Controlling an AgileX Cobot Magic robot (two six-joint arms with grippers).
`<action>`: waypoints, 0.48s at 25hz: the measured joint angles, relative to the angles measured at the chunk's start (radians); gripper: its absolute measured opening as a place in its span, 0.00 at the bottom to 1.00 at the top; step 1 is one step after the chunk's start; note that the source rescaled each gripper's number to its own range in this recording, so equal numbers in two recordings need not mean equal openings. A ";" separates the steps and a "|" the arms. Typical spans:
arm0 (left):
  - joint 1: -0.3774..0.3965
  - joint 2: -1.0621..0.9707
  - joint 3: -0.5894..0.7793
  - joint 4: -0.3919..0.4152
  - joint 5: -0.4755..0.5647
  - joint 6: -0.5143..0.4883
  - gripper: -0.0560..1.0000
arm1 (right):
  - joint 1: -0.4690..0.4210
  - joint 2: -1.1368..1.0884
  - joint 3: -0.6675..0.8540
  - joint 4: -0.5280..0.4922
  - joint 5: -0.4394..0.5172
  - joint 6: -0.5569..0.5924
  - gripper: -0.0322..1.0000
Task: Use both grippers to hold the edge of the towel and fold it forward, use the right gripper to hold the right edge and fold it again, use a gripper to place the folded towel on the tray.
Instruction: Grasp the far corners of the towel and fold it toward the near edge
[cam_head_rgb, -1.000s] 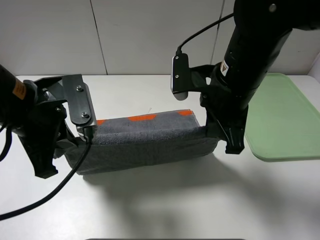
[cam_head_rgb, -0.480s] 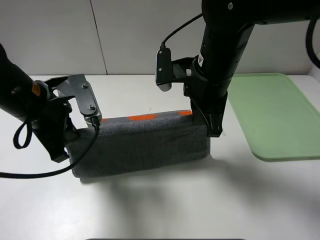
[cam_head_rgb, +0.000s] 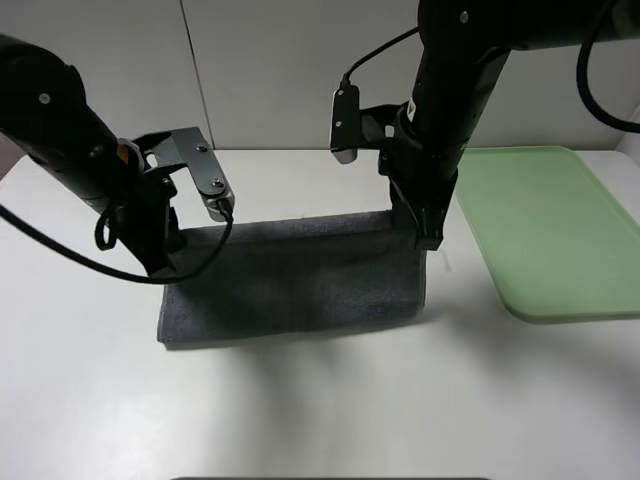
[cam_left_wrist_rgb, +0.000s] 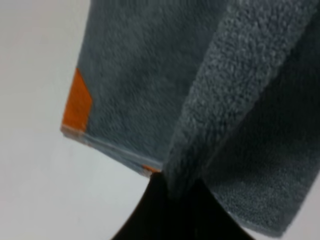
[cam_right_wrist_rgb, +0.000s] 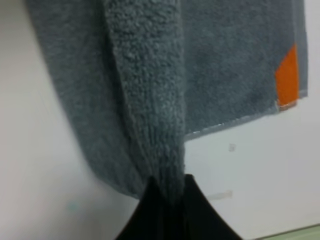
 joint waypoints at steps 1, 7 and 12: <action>0.000 0.013 -0.010 0.000 0.000 0.001 0.05 | -0.005 0.000 0.000 -0.001 -0.011 -0.003 0.03; 0.010 0.042 -0.044 0.008 0.006 0.001 0.05 | -0.010 0.046 -0.026 -0.013 -0.042 -0.014 0.03; 0.044 0.048 -0.044 0.010 0.005 0.003 0.05 | -0.010 0.125 -0.101 -0.016 -0.043 -0.014 0.03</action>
